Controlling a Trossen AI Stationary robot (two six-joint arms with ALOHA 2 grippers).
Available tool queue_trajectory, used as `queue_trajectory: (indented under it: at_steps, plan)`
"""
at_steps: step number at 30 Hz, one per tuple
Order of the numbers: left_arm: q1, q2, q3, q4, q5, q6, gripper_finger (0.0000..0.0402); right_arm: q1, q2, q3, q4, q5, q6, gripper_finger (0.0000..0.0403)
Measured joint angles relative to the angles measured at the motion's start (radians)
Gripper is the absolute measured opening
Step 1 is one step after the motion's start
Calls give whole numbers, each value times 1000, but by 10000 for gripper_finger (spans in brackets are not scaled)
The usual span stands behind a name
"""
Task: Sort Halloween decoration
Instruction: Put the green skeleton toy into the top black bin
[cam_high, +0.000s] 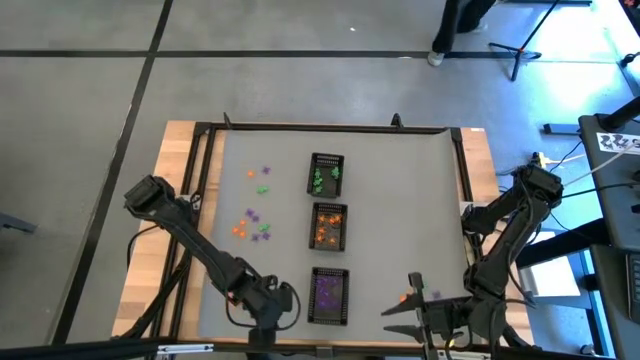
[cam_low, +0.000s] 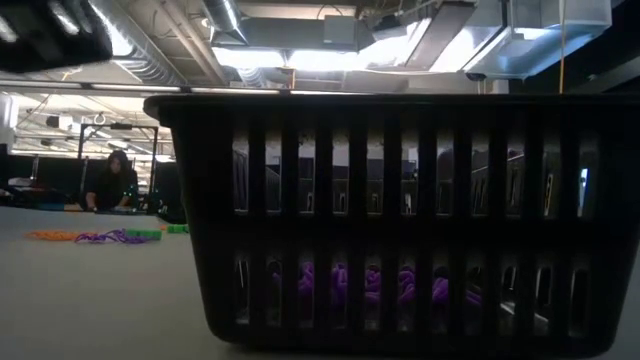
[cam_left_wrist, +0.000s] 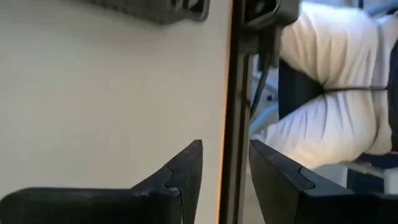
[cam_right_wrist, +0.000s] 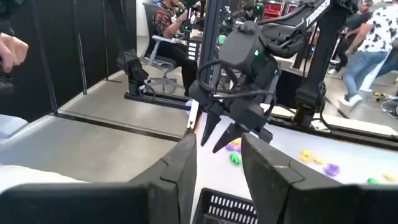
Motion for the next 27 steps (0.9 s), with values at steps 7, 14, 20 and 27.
queue_trajectory:
  at_steps: [7, 14, 20, 27]
  plan:
    - [10, -4, -4, -16, -17, -7, 124, 0, 10, 0, -12, 1, 30, 124]
    - [30, -86, -103, -85, -98, -3, 124, -6, 27, 0, -16, 1, 30, 124]
    - [71, -302, -411, 54, -105, -160, 124, -6, 28, 0, -22, 2, 46, 124]
    - [50, -410, -596, 379, -115, -292, 124, -20, 28, 0, -31, 19, 52, 124]
